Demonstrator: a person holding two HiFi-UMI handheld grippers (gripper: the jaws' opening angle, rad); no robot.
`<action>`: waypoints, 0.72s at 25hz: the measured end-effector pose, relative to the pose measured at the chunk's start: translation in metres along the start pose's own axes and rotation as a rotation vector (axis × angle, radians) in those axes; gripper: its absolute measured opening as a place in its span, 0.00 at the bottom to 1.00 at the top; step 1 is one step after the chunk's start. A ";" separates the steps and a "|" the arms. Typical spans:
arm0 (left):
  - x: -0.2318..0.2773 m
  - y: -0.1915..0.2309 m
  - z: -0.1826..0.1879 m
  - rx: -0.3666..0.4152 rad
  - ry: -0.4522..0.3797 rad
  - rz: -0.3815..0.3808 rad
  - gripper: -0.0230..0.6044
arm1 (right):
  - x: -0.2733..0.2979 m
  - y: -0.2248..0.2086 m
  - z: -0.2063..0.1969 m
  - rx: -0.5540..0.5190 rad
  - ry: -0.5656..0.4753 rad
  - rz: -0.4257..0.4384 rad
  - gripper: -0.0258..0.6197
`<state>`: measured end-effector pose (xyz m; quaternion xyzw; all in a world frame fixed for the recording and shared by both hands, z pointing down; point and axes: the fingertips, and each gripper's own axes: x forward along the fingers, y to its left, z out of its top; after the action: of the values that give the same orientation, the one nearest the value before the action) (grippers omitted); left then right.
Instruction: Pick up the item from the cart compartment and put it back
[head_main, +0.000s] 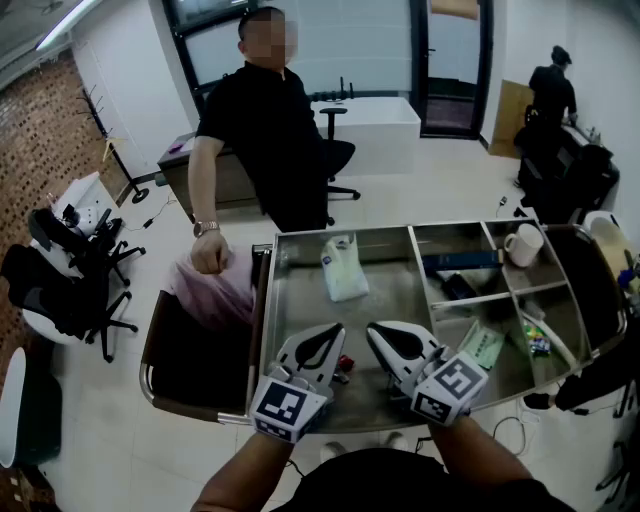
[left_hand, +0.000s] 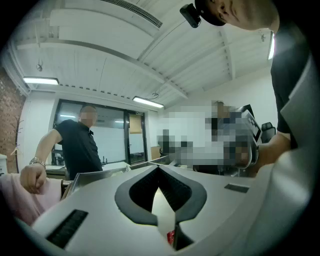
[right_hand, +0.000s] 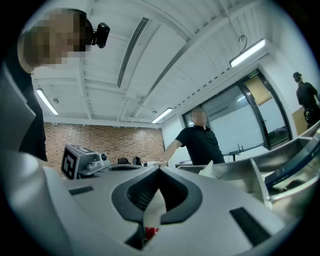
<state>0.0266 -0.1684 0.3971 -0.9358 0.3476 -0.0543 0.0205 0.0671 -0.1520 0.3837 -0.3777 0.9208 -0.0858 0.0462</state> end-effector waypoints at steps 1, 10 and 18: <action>0.000 0.000 0.001 -0.003 -0.001 0.002 0.04 | 0.000 0.000 0.000 0.002 0.003 0.000 0.06; 0.000 0.000 0.004 -0.011 -0.004 0.006 0.04 | 0.000 0.002 0.001 0.005 0.010 0.005 0.06; -0.001 0.000 0.004 -0.014 -0.005 0.004 0.04 | 0.001 0.003 0.001 0.004 0.013 0.006 0.06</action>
<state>0.0266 -0.1676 0.3932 -0.9353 0.3499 -0.0495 0.0151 0.0645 -0.1504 0.3821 -0.3742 0.9220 -0.0901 0.0416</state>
